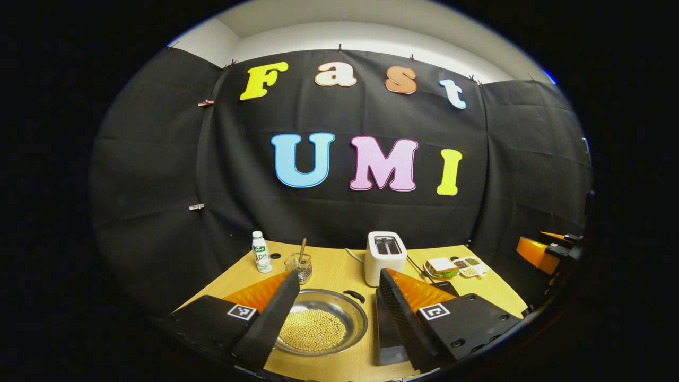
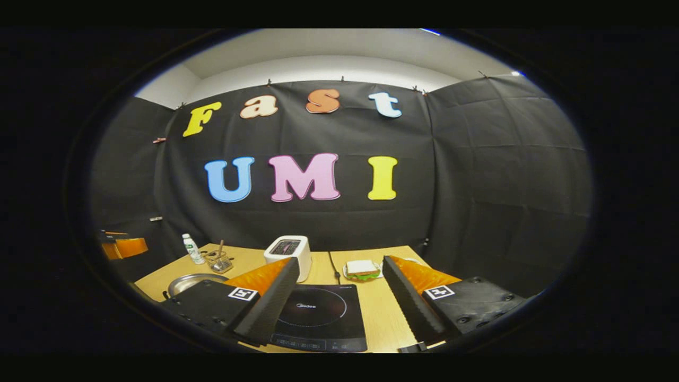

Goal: First push the handle of the pot to place it horizontally, then grasp the pot with both hands and set it on the induction cooktop.

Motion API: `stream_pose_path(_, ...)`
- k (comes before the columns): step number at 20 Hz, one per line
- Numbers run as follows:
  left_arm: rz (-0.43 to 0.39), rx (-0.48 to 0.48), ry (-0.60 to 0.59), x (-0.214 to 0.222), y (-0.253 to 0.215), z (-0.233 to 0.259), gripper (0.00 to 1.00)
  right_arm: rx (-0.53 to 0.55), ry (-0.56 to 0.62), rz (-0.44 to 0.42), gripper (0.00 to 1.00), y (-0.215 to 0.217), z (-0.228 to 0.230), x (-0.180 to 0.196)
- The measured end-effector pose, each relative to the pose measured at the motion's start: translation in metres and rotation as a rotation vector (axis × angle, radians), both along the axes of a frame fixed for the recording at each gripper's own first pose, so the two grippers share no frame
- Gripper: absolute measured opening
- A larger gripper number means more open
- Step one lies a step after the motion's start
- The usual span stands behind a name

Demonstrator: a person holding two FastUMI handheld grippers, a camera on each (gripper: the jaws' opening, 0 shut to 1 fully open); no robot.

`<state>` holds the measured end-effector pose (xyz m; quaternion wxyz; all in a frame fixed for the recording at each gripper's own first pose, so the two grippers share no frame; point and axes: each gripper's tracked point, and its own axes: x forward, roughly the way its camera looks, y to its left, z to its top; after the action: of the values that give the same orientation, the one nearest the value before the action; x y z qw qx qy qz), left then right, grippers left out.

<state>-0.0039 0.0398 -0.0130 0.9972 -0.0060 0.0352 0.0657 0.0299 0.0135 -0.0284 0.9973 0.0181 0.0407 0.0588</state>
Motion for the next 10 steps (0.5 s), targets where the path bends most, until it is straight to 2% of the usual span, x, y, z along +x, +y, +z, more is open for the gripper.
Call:
stream_pose_path(4, 0.036, -0.017, 0.048, -0.001, -0.002, -0.008, 0.95, 0.003, 0.03, 0.074, 0.98, 0.001, -0.012, 0.017)
stream_pose_path(7, 0.048, -0.058, 0.128, -0.004, -0.01, -0.028, 0.94, 0.009, 0.058, 0.13, 0.98, 0.0, -0.025, 0.025)
stream_pose_path(10, 0.069, -0.081, 0.189, -0.015, -0.017, -0.046, 0.85, -0.015, 0.065, 0.171, 0.98, 0.001, -0.037, 0.024)
